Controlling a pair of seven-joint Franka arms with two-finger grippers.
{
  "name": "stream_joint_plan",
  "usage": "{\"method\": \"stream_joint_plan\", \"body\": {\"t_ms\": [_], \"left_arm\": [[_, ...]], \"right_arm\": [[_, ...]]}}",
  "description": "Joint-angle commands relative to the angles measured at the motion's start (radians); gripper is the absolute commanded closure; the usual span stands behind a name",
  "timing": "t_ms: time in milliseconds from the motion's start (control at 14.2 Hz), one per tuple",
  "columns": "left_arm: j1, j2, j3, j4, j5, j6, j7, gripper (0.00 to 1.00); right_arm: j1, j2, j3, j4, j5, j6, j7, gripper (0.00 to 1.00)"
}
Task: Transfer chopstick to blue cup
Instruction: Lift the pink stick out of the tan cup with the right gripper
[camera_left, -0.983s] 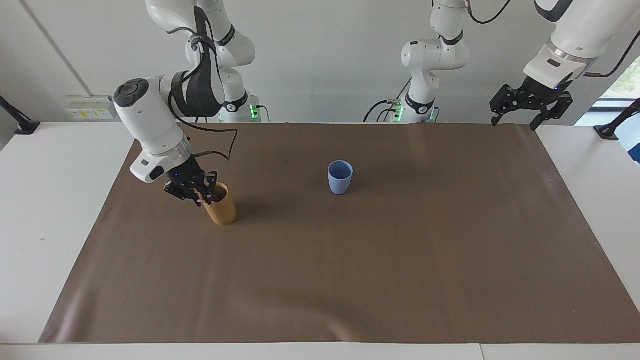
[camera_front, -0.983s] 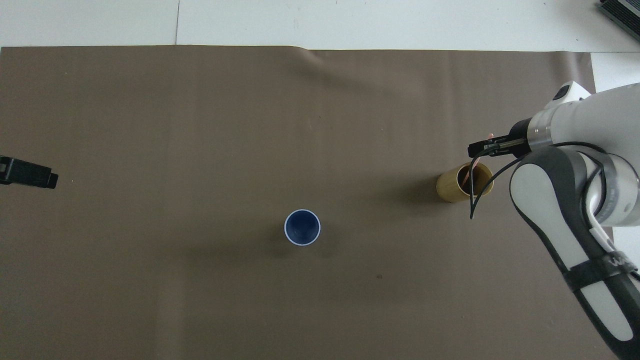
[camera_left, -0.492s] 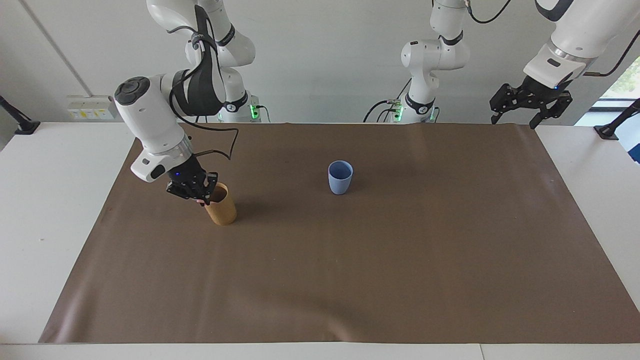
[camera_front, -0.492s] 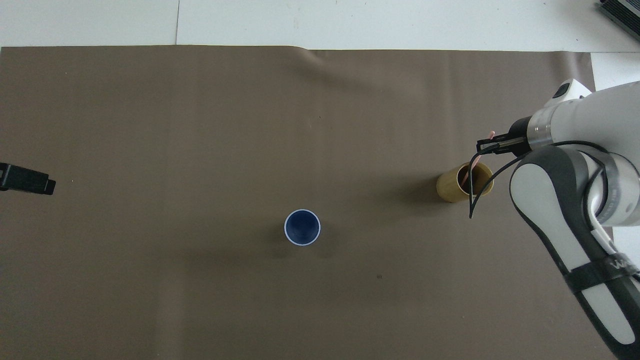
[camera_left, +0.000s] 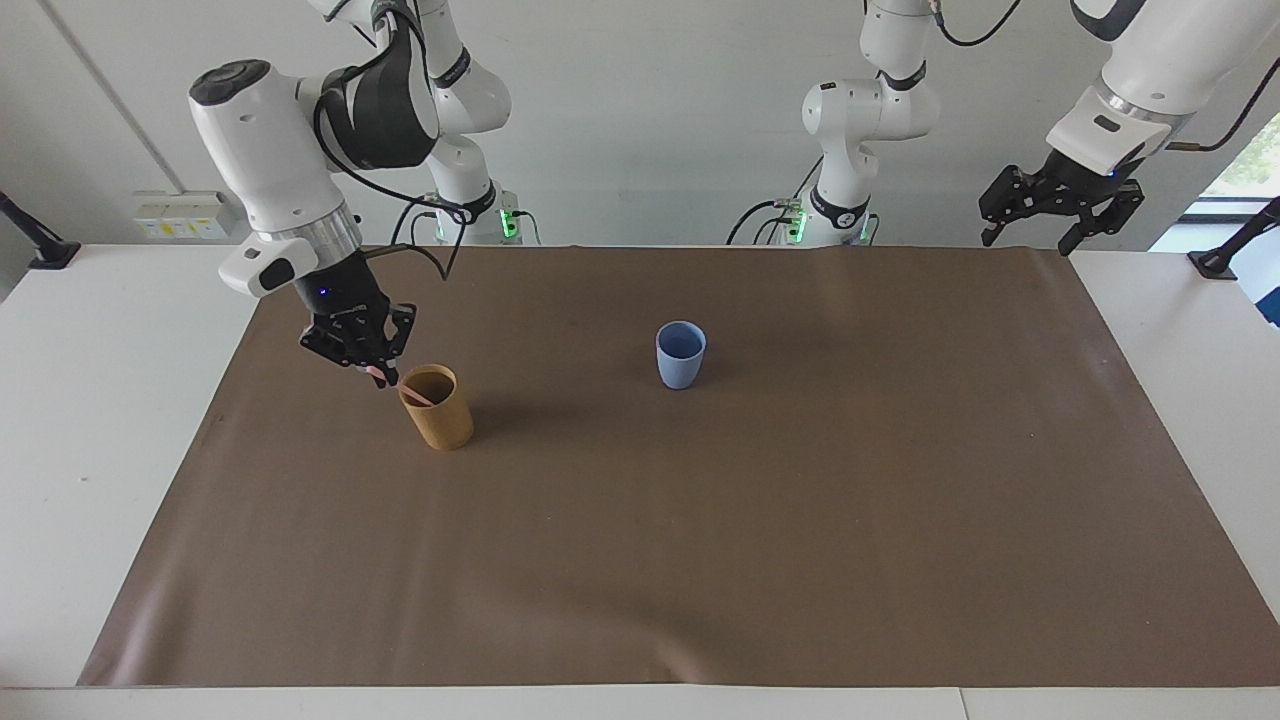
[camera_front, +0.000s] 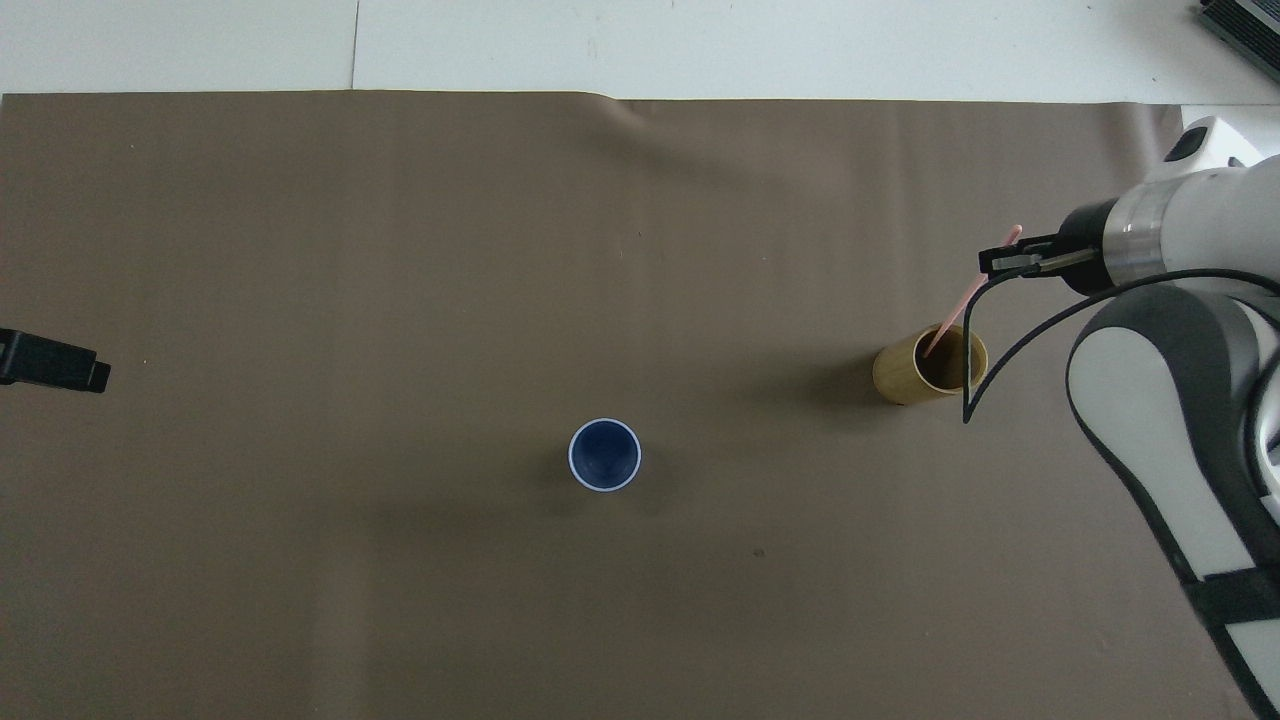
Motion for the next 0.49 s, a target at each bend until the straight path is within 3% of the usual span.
{"method": "stream_joint_plan", "body": {"t_ms": [0, 211, 421], "left_arm": [[0.015, -0.023, -0.012, -0.025, 0.012, -0.004, 0.003, 0.0], [0.015, -0.023, -0.012, -0.025, 0.012, -0.004, 0.003, 0.0], [0.015, -0.023, -0.012, -0.025, 0.012, -0.004, 0.003, 0.0]], "right_arm": [[-0.005, -0.046, 0.005, 0.02, 0.03, -0.048, 0.005, 1.0], [0.009, -0.069, 0.008, 0.033, 0.03, -0.072, 0.01, 1.0], [0.067, -0.076, 0.014, 0.034, 0.018, -0.069, 0.144, 1.0]]}}
